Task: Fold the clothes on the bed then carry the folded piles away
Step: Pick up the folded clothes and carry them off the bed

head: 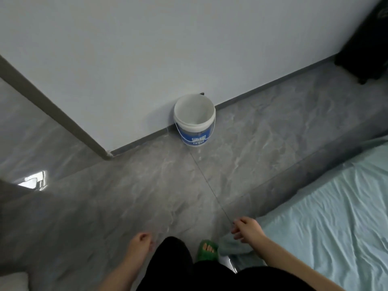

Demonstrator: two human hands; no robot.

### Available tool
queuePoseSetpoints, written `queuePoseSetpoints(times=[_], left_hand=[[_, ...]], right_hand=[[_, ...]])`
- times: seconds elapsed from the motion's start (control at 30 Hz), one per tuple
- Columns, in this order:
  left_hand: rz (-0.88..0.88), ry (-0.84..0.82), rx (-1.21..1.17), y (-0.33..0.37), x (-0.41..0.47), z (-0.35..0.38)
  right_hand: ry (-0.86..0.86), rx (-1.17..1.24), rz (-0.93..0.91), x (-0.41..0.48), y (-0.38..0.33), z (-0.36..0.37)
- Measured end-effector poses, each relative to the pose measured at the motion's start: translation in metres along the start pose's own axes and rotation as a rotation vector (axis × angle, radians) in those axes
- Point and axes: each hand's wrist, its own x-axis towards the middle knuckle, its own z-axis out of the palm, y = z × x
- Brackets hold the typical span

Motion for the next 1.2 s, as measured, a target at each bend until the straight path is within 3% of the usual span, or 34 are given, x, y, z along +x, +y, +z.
queuePoseSetpoints(times=[0.2, 0.43, 0.8, 1.03, 1.2], left_hand=[[-0.023, -0.062, 0.063, 0.098, 0.090, 0.003], [0.104, -0.209, 0.401, 0.239, 0.198, 0.028], [0.315, -0.541, 0.695, 0.456, 0.241, 0.201], [0.315, -0.613, 0.687, 0.519, 0.231, 0.349], [0.295, -0.602, 0.678, 0.548, 0.207, 0.430]], right_hand=[[0.003, 0.128, -0.046, 0.072, -0.120, -0.011], [0.152, 0.324, 0.088, 0.134, -0.184, -0.036], [0.491, 0.772, 0.340, 0.163, -0.140, -0.105], [0.550, 0.846, 0.476, 0.191, -0.087, -0.186], [0.525, 0.768, 0.432, 0.229, -0.087, -0.277]])
